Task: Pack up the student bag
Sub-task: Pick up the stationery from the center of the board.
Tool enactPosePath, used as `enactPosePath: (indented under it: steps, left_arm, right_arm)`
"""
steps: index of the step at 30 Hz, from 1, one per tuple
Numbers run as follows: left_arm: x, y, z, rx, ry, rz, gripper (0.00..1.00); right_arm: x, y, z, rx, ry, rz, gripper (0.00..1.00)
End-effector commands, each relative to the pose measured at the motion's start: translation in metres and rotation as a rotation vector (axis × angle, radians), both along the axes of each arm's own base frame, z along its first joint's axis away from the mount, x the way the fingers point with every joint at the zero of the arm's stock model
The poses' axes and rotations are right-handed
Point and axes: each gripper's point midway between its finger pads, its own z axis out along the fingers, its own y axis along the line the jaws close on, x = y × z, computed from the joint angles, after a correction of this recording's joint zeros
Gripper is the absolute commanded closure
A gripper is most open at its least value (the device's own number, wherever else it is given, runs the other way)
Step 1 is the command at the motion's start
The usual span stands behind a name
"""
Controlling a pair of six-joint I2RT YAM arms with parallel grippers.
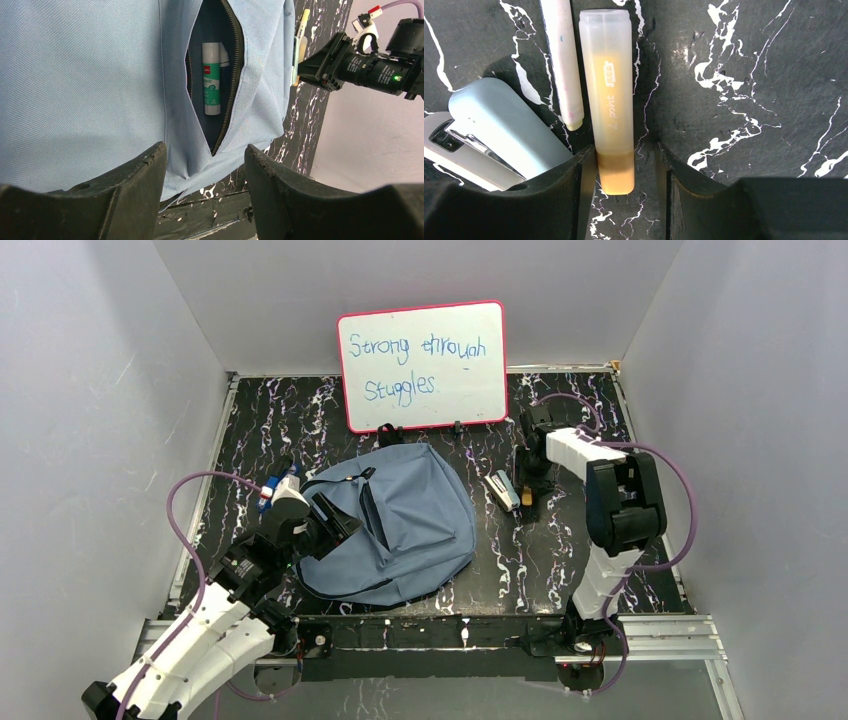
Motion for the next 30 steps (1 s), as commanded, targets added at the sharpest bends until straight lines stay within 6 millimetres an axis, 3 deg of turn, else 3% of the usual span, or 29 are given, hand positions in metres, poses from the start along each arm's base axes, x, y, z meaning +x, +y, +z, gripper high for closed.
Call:
enactPosePath:
  steps: [1,8,13,16,20,25,30]
  left_arm:
    - [-0.001,0.0,-0.006,0.004,0.016,0.0,0.44]
    - [-0.001,-0.001,-0.005,-0.001,0.011,-0.001,0.44]
    - [0.004,-0.006,0.013,-0.005,-0.032,-0.028,0.44]
    - [0.011,-0.012,0.03,-0.019,-0.051,-0.035,0.43]
    - [0.024,-0.024,0.057,-0.053,-0.083,-0.041,0.41]
    - [0.04,-0.043,0.082,-0.1,-0.132,-0.083,0.36]
    - [0.049,-0.056,0.092,-0.133,-0.169,-0.117,0.32]
  right_arm:
    - [-0.01,0.001,-0.005,0.03,-0.019,-0.016,0.48]
    - [-0.013,-0.002,-0.005,0.028,-0.052,-0.019,0.65]
    - [-0.001,-0.01,0.038,0.0,-0.177,-0.037,0.73]
    - [0.002,0.002,0.074,0.075,-0.27,-0.008,0.74]
    - [-0.016,0.05,0.113,0.251,-0.325,0.11,0.77]
    - [-0.065,0.135,0.159,0.5,-0.346,0.288,0.78]
    - [-0.113,0.207,0.186,0.666,-0.305,0.405,0.79]
